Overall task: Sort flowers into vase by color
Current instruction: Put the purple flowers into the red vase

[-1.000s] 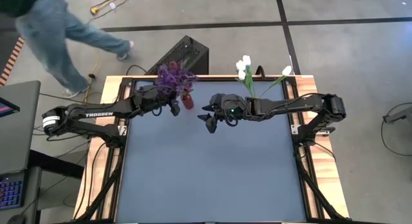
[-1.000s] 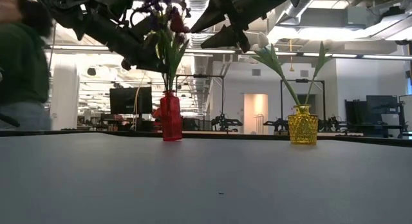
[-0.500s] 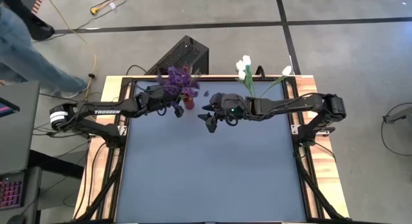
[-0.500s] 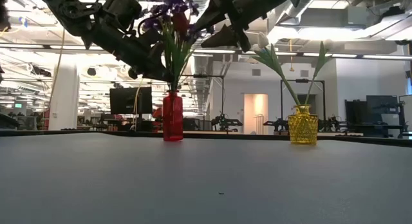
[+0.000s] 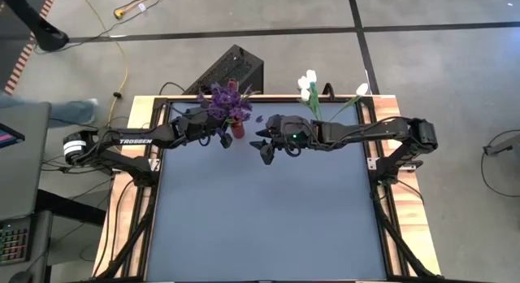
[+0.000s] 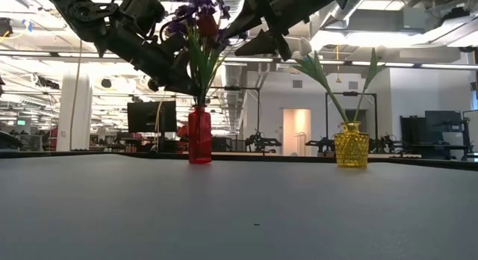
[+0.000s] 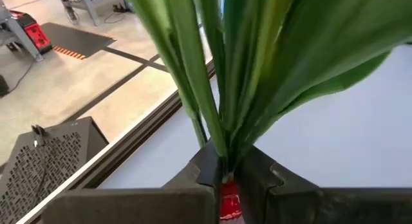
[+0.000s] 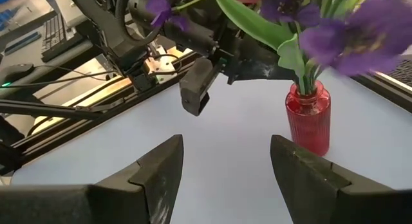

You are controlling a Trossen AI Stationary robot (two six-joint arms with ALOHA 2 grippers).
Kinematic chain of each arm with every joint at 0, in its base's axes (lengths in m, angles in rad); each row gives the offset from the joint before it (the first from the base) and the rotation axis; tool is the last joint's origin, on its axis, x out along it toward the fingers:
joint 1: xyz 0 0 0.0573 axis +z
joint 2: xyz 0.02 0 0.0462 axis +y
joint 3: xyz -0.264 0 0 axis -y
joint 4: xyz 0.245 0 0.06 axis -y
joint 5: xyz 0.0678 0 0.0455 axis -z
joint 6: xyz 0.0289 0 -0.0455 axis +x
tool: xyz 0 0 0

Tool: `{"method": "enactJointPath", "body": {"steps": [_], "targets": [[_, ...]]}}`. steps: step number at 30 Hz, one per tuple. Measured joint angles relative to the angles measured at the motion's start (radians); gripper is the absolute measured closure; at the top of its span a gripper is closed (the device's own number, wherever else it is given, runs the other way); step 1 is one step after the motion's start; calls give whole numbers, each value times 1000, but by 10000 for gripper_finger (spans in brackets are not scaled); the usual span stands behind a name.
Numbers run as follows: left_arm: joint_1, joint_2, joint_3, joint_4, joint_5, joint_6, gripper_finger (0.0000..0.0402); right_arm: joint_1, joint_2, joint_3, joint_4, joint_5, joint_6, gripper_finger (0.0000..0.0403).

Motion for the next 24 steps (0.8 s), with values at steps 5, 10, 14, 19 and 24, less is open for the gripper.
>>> {"method": "enactJointPath", "body": {"steps": [5,10,14,19,24], "targets": [[0,0,0,0,0,-16,344,0,0,0,0,0,2,143],[0,0,0,-1,23,-53,298,0,0,0,-1,0,2,143],[0,-1,0,-2,63,-51,266,0,0,0,-1,0,2,143],[0,-8,0,-7,68,-50,241,0,0,0,-1,-1,2,143],[0,-43,0,-31,72,-16,237,0,0,0,-1,-1,2,143]]}}
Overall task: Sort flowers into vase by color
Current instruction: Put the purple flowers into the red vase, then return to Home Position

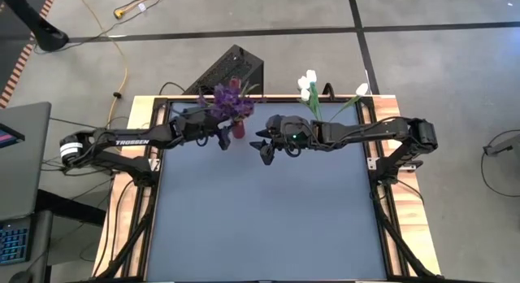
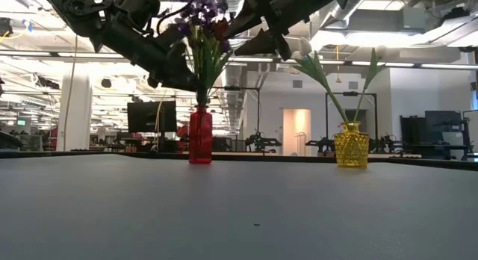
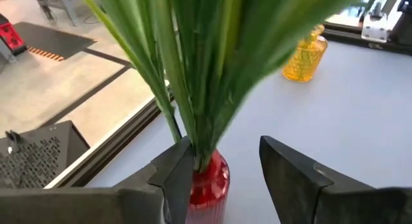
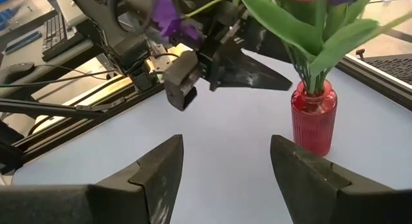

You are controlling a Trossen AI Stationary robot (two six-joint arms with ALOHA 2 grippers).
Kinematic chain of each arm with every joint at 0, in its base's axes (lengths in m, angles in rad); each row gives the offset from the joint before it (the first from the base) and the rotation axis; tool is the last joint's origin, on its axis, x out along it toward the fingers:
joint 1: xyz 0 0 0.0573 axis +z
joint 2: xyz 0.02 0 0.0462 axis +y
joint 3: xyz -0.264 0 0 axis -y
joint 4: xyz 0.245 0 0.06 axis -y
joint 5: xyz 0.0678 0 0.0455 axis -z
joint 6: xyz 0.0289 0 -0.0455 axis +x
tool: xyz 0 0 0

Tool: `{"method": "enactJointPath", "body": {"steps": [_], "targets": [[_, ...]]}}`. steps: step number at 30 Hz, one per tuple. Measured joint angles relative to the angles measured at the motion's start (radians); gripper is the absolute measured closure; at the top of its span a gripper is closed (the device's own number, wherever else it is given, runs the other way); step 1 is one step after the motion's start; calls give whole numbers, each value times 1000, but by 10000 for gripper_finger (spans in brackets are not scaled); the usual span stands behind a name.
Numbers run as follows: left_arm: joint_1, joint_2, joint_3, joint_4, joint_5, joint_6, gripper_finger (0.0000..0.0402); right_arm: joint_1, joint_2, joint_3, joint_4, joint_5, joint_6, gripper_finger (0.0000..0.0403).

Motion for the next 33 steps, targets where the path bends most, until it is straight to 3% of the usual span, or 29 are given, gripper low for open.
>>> {"method": "enactJointPath", "body": {"steps": [14,23,28,33], "targets": [[0,-174,0,-229,82,2,236,0,-43,0,-68,-52,24,143],[-34,-323,0,-412,189,-150,236,4,-161,0,-269,-52,-31,143],[-149,-366,-6,-421,227,-305,236,43,-221,0,-403,-56,-31,143],[-362,-365,-6,-393,112,-333,245,154,-289,-48,-421,30,11,143]]}}
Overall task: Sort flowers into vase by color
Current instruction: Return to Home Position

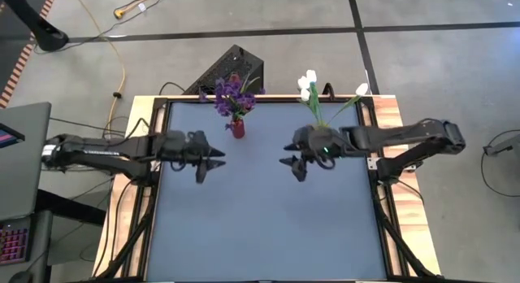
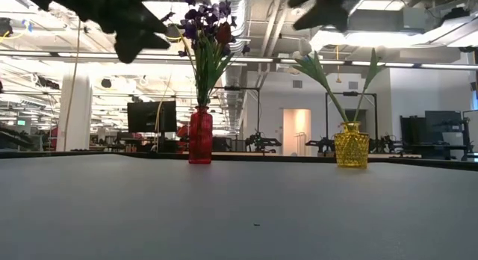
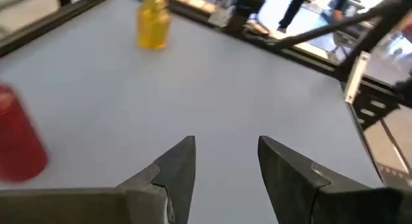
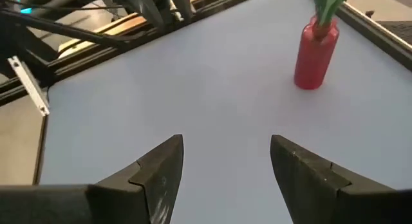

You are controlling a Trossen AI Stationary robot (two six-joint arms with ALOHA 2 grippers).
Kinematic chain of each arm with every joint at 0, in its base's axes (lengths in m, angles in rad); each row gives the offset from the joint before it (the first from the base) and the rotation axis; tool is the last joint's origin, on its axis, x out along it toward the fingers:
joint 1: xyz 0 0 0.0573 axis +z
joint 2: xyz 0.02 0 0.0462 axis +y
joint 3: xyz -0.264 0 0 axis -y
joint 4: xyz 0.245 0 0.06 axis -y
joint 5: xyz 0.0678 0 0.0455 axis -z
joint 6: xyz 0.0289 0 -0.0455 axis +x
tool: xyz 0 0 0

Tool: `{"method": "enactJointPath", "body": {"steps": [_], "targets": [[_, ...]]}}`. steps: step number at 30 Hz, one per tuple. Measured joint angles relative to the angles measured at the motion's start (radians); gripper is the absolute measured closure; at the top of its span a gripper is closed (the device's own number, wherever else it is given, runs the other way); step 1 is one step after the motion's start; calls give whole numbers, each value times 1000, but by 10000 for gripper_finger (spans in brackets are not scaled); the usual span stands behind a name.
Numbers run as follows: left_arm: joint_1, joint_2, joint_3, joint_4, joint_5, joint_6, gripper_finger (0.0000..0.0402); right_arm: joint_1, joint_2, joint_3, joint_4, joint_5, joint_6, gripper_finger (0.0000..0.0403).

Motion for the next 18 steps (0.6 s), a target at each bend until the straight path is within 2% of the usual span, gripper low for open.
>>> {"method": "enactJointPath", "body": {"steps": [5,8,12,16,18], "targets": [[-155,-12,0,16,-183,51,274,106,-116,-154,67,116,105,155],[-181,-11,-1,15,-226,60,297,125,-190,-268,166,154,133,183],[-181,-12,-1,19,-227,52,335,107,-286,-416,313,150,125,255],[-180,-45,-1,24,-234,31,379,43,-376,-546,407,67,112,355],[-180,-69,-15,37,-250,26,395,-4,-428,-606,442,22,119,385]]}}
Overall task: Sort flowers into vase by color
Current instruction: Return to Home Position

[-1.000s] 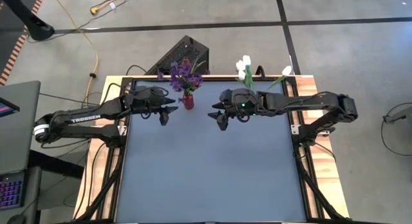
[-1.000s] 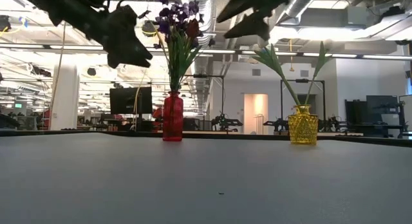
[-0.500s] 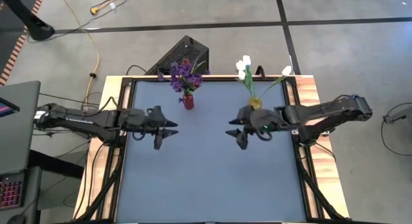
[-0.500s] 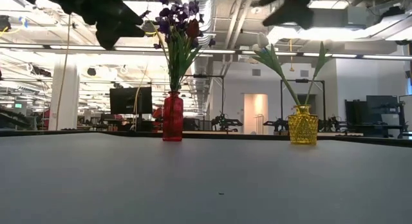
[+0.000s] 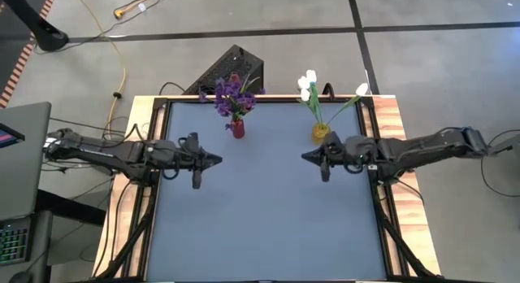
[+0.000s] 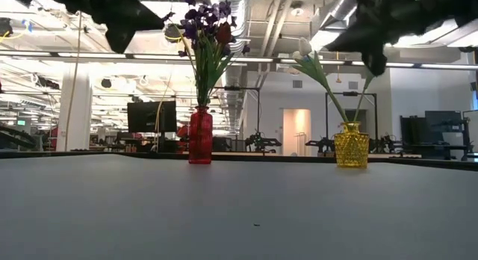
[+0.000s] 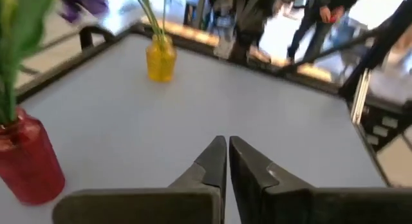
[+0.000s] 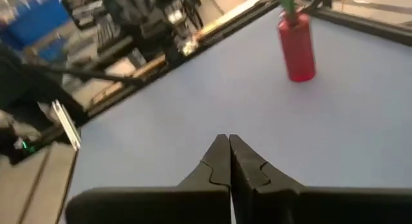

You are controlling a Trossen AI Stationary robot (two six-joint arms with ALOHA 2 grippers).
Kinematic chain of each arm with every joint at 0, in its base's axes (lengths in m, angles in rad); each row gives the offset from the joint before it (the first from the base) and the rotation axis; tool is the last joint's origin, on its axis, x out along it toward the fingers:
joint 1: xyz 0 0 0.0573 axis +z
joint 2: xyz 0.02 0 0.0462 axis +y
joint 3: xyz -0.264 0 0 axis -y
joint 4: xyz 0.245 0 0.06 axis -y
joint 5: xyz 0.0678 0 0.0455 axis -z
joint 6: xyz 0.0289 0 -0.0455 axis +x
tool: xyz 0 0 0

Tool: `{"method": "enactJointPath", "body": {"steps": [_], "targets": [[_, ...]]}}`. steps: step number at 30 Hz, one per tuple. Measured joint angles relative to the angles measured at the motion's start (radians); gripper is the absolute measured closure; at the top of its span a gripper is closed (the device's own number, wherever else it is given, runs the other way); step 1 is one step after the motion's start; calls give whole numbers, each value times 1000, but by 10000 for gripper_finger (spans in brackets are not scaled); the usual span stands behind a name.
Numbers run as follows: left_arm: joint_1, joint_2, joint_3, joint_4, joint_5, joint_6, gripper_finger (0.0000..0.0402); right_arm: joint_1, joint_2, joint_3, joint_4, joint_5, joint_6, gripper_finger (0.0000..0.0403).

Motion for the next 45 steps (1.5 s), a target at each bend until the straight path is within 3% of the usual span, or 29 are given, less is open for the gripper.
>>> {"method": "enactJointPath", "body": {"steps": [4,8,13,19,28,37,45], "targets": [[27,-98,-131,131,-13,-37,398,-84,-113,-111,70,-81,2,375],[90,-225,-306,293,61,-126,401,-135,-213,-218,175,-146,-6,383],[171,-366,-414,335,99,-183,401,-162,-292,-331,261,-167,-57,387],[210,-496,-431,260,101,-151,401,-224,-384,-411,252,-186,-87,383],[218,-642,-431,77,104,-169,401,-338,-496,-479,156,-299,-95,383],[218,-703,-431,-62,58,-159,401,-418,-548,-480,42,-331,-153,382],[217,-702,-435,-59,58,-165,401,-480,-559,-485,42,-335,-217,382]]}}
